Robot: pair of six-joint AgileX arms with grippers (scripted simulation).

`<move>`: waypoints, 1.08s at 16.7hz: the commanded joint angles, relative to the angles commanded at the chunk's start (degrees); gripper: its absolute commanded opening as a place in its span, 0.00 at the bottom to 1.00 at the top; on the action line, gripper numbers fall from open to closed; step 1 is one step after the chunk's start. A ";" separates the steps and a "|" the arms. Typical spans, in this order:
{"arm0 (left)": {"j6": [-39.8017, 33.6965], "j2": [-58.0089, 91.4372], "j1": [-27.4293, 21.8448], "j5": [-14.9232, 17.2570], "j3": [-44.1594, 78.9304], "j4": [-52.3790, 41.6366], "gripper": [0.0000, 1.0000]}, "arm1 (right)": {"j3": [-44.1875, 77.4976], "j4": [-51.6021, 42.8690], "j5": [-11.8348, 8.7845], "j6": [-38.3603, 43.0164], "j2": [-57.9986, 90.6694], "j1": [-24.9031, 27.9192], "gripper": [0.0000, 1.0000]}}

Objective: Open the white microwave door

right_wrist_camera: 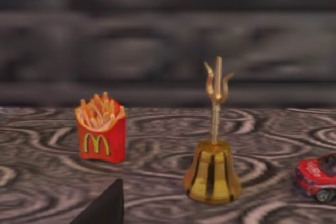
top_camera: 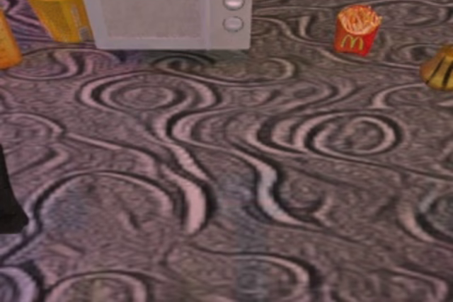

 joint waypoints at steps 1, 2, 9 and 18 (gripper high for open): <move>0.00 0.00 0.00 0.00 0.00 0.00 1.00 | 0.00 0.00 0.00 0.00 0.00 0.00 1.00; 0.00 0.00 0.00 0.00 0.00 0.00 1.00 | 0.00 0.00 0.00 0.00 0.00 0.00 1.00; 0.41 13.00 -3.87 -1.01 12.24 -11.73 1.00 | 0.00 0.00 0.00 0.00 0.00 0.00 1.00; -6.80 52.87 -14.95 -3.64 60.50 -36.15 1.00 | 0.00 0.00 0.00 0.00 0.00 0.00 1.00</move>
